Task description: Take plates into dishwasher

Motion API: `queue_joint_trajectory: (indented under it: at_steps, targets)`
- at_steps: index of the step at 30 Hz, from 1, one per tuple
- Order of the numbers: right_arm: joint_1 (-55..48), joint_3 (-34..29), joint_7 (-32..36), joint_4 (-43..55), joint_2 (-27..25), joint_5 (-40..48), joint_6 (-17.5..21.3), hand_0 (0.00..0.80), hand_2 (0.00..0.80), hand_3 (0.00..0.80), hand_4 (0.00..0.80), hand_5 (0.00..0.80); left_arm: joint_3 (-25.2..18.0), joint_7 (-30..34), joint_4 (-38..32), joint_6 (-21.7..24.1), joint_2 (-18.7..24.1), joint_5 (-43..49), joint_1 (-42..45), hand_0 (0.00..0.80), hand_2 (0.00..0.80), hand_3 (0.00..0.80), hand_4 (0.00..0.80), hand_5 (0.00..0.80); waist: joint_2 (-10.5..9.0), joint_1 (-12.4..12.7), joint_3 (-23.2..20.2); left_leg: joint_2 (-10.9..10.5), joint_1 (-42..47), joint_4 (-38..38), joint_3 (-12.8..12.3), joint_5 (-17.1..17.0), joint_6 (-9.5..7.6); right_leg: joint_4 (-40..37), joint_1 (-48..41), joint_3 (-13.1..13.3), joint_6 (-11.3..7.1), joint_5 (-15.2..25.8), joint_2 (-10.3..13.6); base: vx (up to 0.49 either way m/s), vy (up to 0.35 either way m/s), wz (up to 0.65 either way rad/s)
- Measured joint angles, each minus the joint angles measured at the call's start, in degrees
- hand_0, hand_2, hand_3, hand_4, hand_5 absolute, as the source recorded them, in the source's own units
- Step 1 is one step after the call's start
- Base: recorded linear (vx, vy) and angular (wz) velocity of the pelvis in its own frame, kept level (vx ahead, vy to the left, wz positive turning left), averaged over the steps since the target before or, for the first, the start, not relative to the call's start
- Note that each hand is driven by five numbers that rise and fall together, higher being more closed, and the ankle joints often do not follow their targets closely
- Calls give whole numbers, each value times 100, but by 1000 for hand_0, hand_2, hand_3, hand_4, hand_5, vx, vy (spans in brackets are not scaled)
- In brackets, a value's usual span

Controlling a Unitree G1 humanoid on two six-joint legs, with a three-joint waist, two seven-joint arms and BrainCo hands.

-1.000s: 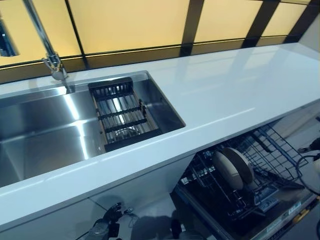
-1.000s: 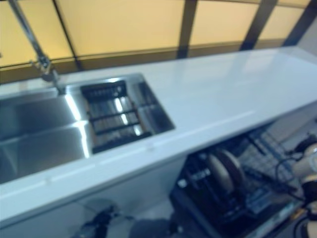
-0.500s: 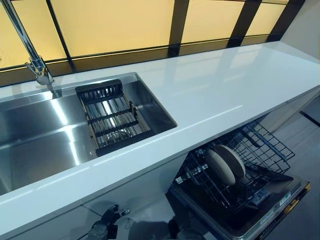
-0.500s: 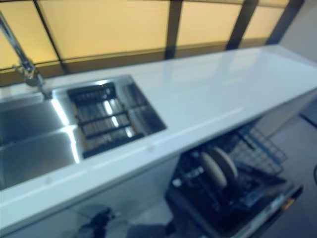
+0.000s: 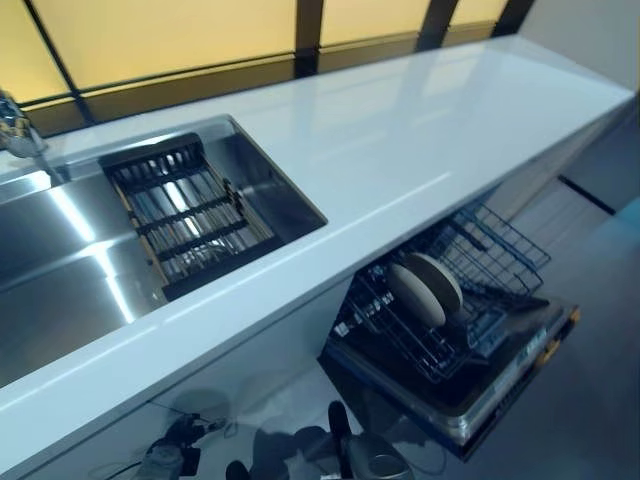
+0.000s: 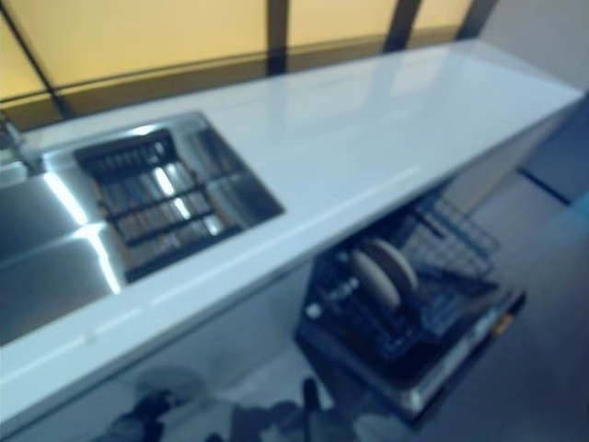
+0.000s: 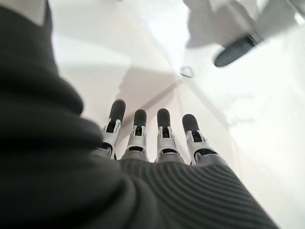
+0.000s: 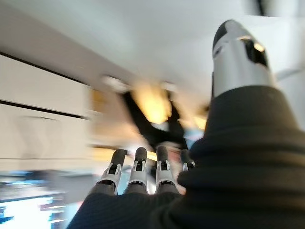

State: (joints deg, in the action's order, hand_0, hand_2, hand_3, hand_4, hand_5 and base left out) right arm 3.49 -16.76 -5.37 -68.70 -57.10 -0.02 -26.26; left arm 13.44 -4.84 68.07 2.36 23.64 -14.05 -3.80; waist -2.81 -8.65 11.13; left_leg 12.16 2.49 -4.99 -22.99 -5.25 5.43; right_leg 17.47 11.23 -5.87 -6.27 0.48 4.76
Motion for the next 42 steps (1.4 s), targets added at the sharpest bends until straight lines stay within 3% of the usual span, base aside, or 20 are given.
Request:
queue_joint_trajectory:
  at_steps: [1,3,4,6,7,9,12,18,25,27,29,30,32,34,36,37,38,39,40,42]
  targets:
    - [57,198,111,-237,6,19,0,0,0,0,0,0,-8,-27,101,11,4,-27,-56,0,0,0,0,0,209,234,-20,334,-32,106,-112,-85,87,783,-71,-188,-97,-360,181,-312,-324,-58]
    - [341,512,210,-374,28,14,11,0,0,0,0,0,-63,-19,151,30,176,-29,36,0,0,0,0,0,67,695,-87,508,-42,402,-230,-35,201,527,-553,-393,-323,-430,767,-283,-420,-90]
    - [470,624,264,-368,113,-1,29,0,0,0,0,0,-139,-11,149,21,284,-36,51,0,0,0,0,0,-56,861,-86,595,-45,544,-192,-50,250,-291,-1001,-469,-487,-420,771,-207,-346,-74]
    - [716,699,363,-449,255,-46,129,0,0,0,0,0,-113,-13,106,23,278,-79,-42,0,0,0,0,0,-95,1040,-53,964,-479,1108,-26,22,232,-1196,-1426,-710,-215,-533,404,-301,-405,-18]
    - [751,827,408,-509,397,-5,152,0,0,0,0,0,-107,14,0,4,135,-91,-190,0,0,0,0,0,-128,1102,-55,747,-913,1346,212,127,301,-1358,-1375,-661,-97,-453,359,-391,-426,18]
    - [758,817,436,-684,718,138,188,0,0,0,0,0,-108,-31,-281,-57,32,-93,-331,0,0,0,0,0,-171,1133,-54,388,-1142,1254,283,92,155,-1479,-1300,-601,49,-355,186,-268,-220,8]
    - [642,786,524,-635,986,303,303,0,0,0,0,0,-115,-60,-273,-96,-5,-90,-465,0,0,0,0,0,-295,1050,-70,373,-999,1038,276,-79,112,-1550,-1370,-574,126,-311,25,-134,-118,-4]
    - [404,717,524,-631,1073,289,447,0,0,0,0,0,-118,-92,-93,-68,5,-66,-469,0,0,0,0,0,-433,797,-105,232,-870,860,219,-174,71,-1581,-1411,-539,55,-270,109,-92,-115,-1]
    - [321,739,488,-561,1161,402,428,0,0,0,0,0,-412,-138,102,73,-55,-55,-105,0,0,0,0,0,149,832,78,362,-698,659,624,-451,236,-1467,-1768,-556,238,-536,-244,-76,-205,31]
    - [286,720,348,-569,1074,533,374,0,0,0,0,0,-512,-126,129,98,-148,-50,-3,0,0,0,0,0,356,816,148,369,-715,543,588,-774,154,-1361,-1748,-646,371,-630,-365,-348,-201,75]
    - [299,720,131,-497,1101,656,344,0,0,0,0,0,-528,-93,117,88,-78,-50,-34,0,0,0,0,0,324,769,139,240,-944,96,599,-1610,430,-1048,-1380,-897,599,-781,-167,-266,-118,73]
    - [442,734,-100,-475,1204,682,347,0,0,0,0,0,-551,-84,131,65,-35,-50,-155,0,0,0,0,0,-18,840,198,-35,-1162,898,357,-1324,306,-1094,-1307,-1055,525,-632,231,-248,-27,49]
    - [528,731,-303,-316,1160,726,351,0,0,0,0,0,-550,-52,196,9,-83,-36,-184,0,0,0,0,0,-342,718,204,-319,-917,2324,88,-27,90,-1420,-1564,-1208,437,-374,629,-306,-15,57]
    - [304,728,-552,-292,1007,728,344,0,0,0,0,0,-551,-49,298,-109,-245,-30,-373,0,0,0,0,0,-213,457,53,-361,-385,3092,186,539,82,-1444,-1676,-1541,385,-408,757,-375,76,96]
    - [142,728,-699,-194,1046,750,325,0,0,0,0,0,-543,-8,319,-235,-287,-28,-578,0,0,0,0,0,98,271,-106,-416,-186,2708,356,1070,101,-1233,-1219,-1656,308,-340,602,-522,105,64]
    - [146,726,-734,-161,1079,761,306,0,0,0,0,0,-538,-2,350,-308,-276,-28,-694,0,0,0,0,0,162,139,-142,-397,-179,2313,274,1147,18,-1112,-1040,-1677,323,-351,602,-460,80,127]
    - [73,731,-821,-219,1187,908,179,0,0,0,0,0,-450,5,462,-444,-256,-27,-1067,0,0,0,0,0,266,-170,-173,-567,-159,1327,196,1041,-146,-608,-548,-1678,320,-353,676,-376,56,121]
    - [143,744,-913,-214,1246,1045,87,0,0,0,0,0,-245,13,436,-496,-243,-30,-1265,0,0,0,0,0,292,-157,-110,-645,-74,803,336,928,-310,226,82,-1610,268,-484,741,-357,46,92]
    - [142,746,-963,-215,1286,1074,80,0,0,0,0,0,-186,13,409,-517,-241,-31,-1369,0,0,0,0,0,305,-154,-58,-637,-39,665,443,935,-298,367,281,-1521,179,-569,664,-235,-4,6]
    - [530,844,-1010,-123,1506,1201,10,0,0,0,0,0,-125,34,473,-580,-122,-58,-1293,0,0,0,0,0,-105,-135,70,-835,58,350,629,817,-176,-320,579,-1312,270,-294,220,-197,-34,17]
